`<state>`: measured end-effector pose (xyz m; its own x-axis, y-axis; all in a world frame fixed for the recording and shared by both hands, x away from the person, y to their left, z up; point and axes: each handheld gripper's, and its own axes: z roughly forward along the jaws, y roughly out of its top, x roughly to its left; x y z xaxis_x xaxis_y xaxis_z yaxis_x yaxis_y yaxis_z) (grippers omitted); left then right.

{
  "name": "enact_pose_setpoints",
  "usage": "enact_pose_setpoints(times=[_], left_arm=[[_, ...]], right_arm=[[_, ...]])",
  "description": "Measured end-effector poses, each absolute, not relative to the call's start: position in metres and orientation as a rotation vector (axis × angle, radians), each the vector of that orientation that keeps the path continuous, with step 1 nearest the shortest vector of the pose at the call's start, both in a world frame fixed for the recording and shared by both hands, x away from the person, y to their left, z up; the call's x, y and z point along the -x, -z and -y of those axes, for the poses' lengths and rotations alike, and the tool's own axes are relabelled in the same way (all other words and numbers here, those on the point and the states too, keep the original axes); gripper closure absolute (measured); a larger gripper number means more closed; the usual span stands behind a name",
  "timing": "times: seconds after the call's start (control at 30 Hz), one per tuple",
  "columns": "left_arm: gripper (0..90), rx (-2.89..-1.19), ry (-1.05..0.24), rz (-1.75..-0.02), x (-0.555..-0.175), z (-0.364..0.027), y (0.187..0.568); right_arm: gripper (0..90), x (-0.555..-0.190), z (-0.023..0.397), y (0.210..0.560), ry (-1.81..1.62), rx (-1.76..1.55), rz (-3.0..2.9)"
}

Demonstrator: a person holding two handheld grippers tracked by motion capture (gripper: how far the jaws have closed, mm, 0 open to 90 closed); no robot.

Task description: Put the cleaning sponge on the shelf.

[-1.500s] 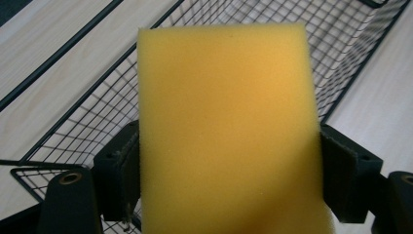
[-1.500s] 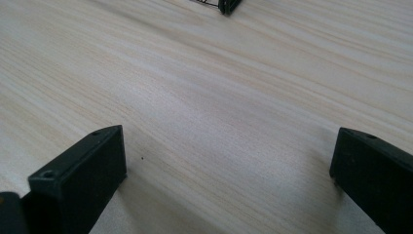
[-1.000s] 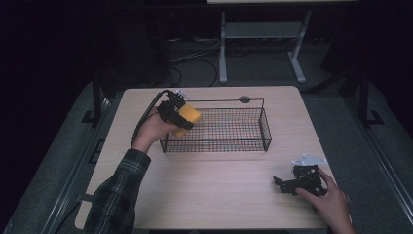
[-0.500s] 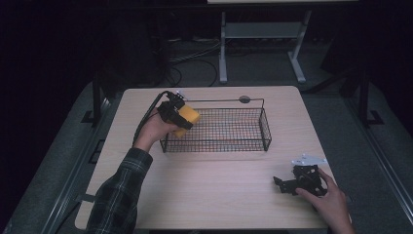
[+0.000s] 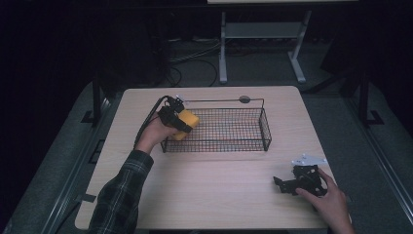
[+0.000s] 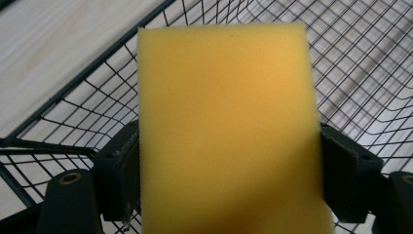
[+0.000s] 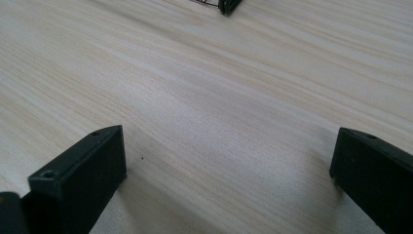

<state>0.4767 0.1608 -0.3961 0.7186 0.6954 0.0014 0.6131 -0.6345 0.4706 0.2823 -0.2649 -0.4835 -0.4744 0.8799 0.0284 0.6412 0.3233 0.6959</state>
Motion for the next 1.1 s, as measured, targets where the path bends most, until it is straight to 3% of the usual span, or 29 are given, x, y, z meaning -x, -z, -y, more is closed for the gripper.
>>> enact_pose_setpoints(times=[1.1], left_arm=[[21.7, -2.557, -0.231, -1.033, -0.481, -0.151, 0.414]], right_arm=[[0.0, -0.282, 0.265, 0.484, -0.930, -1.354, -2.239]])
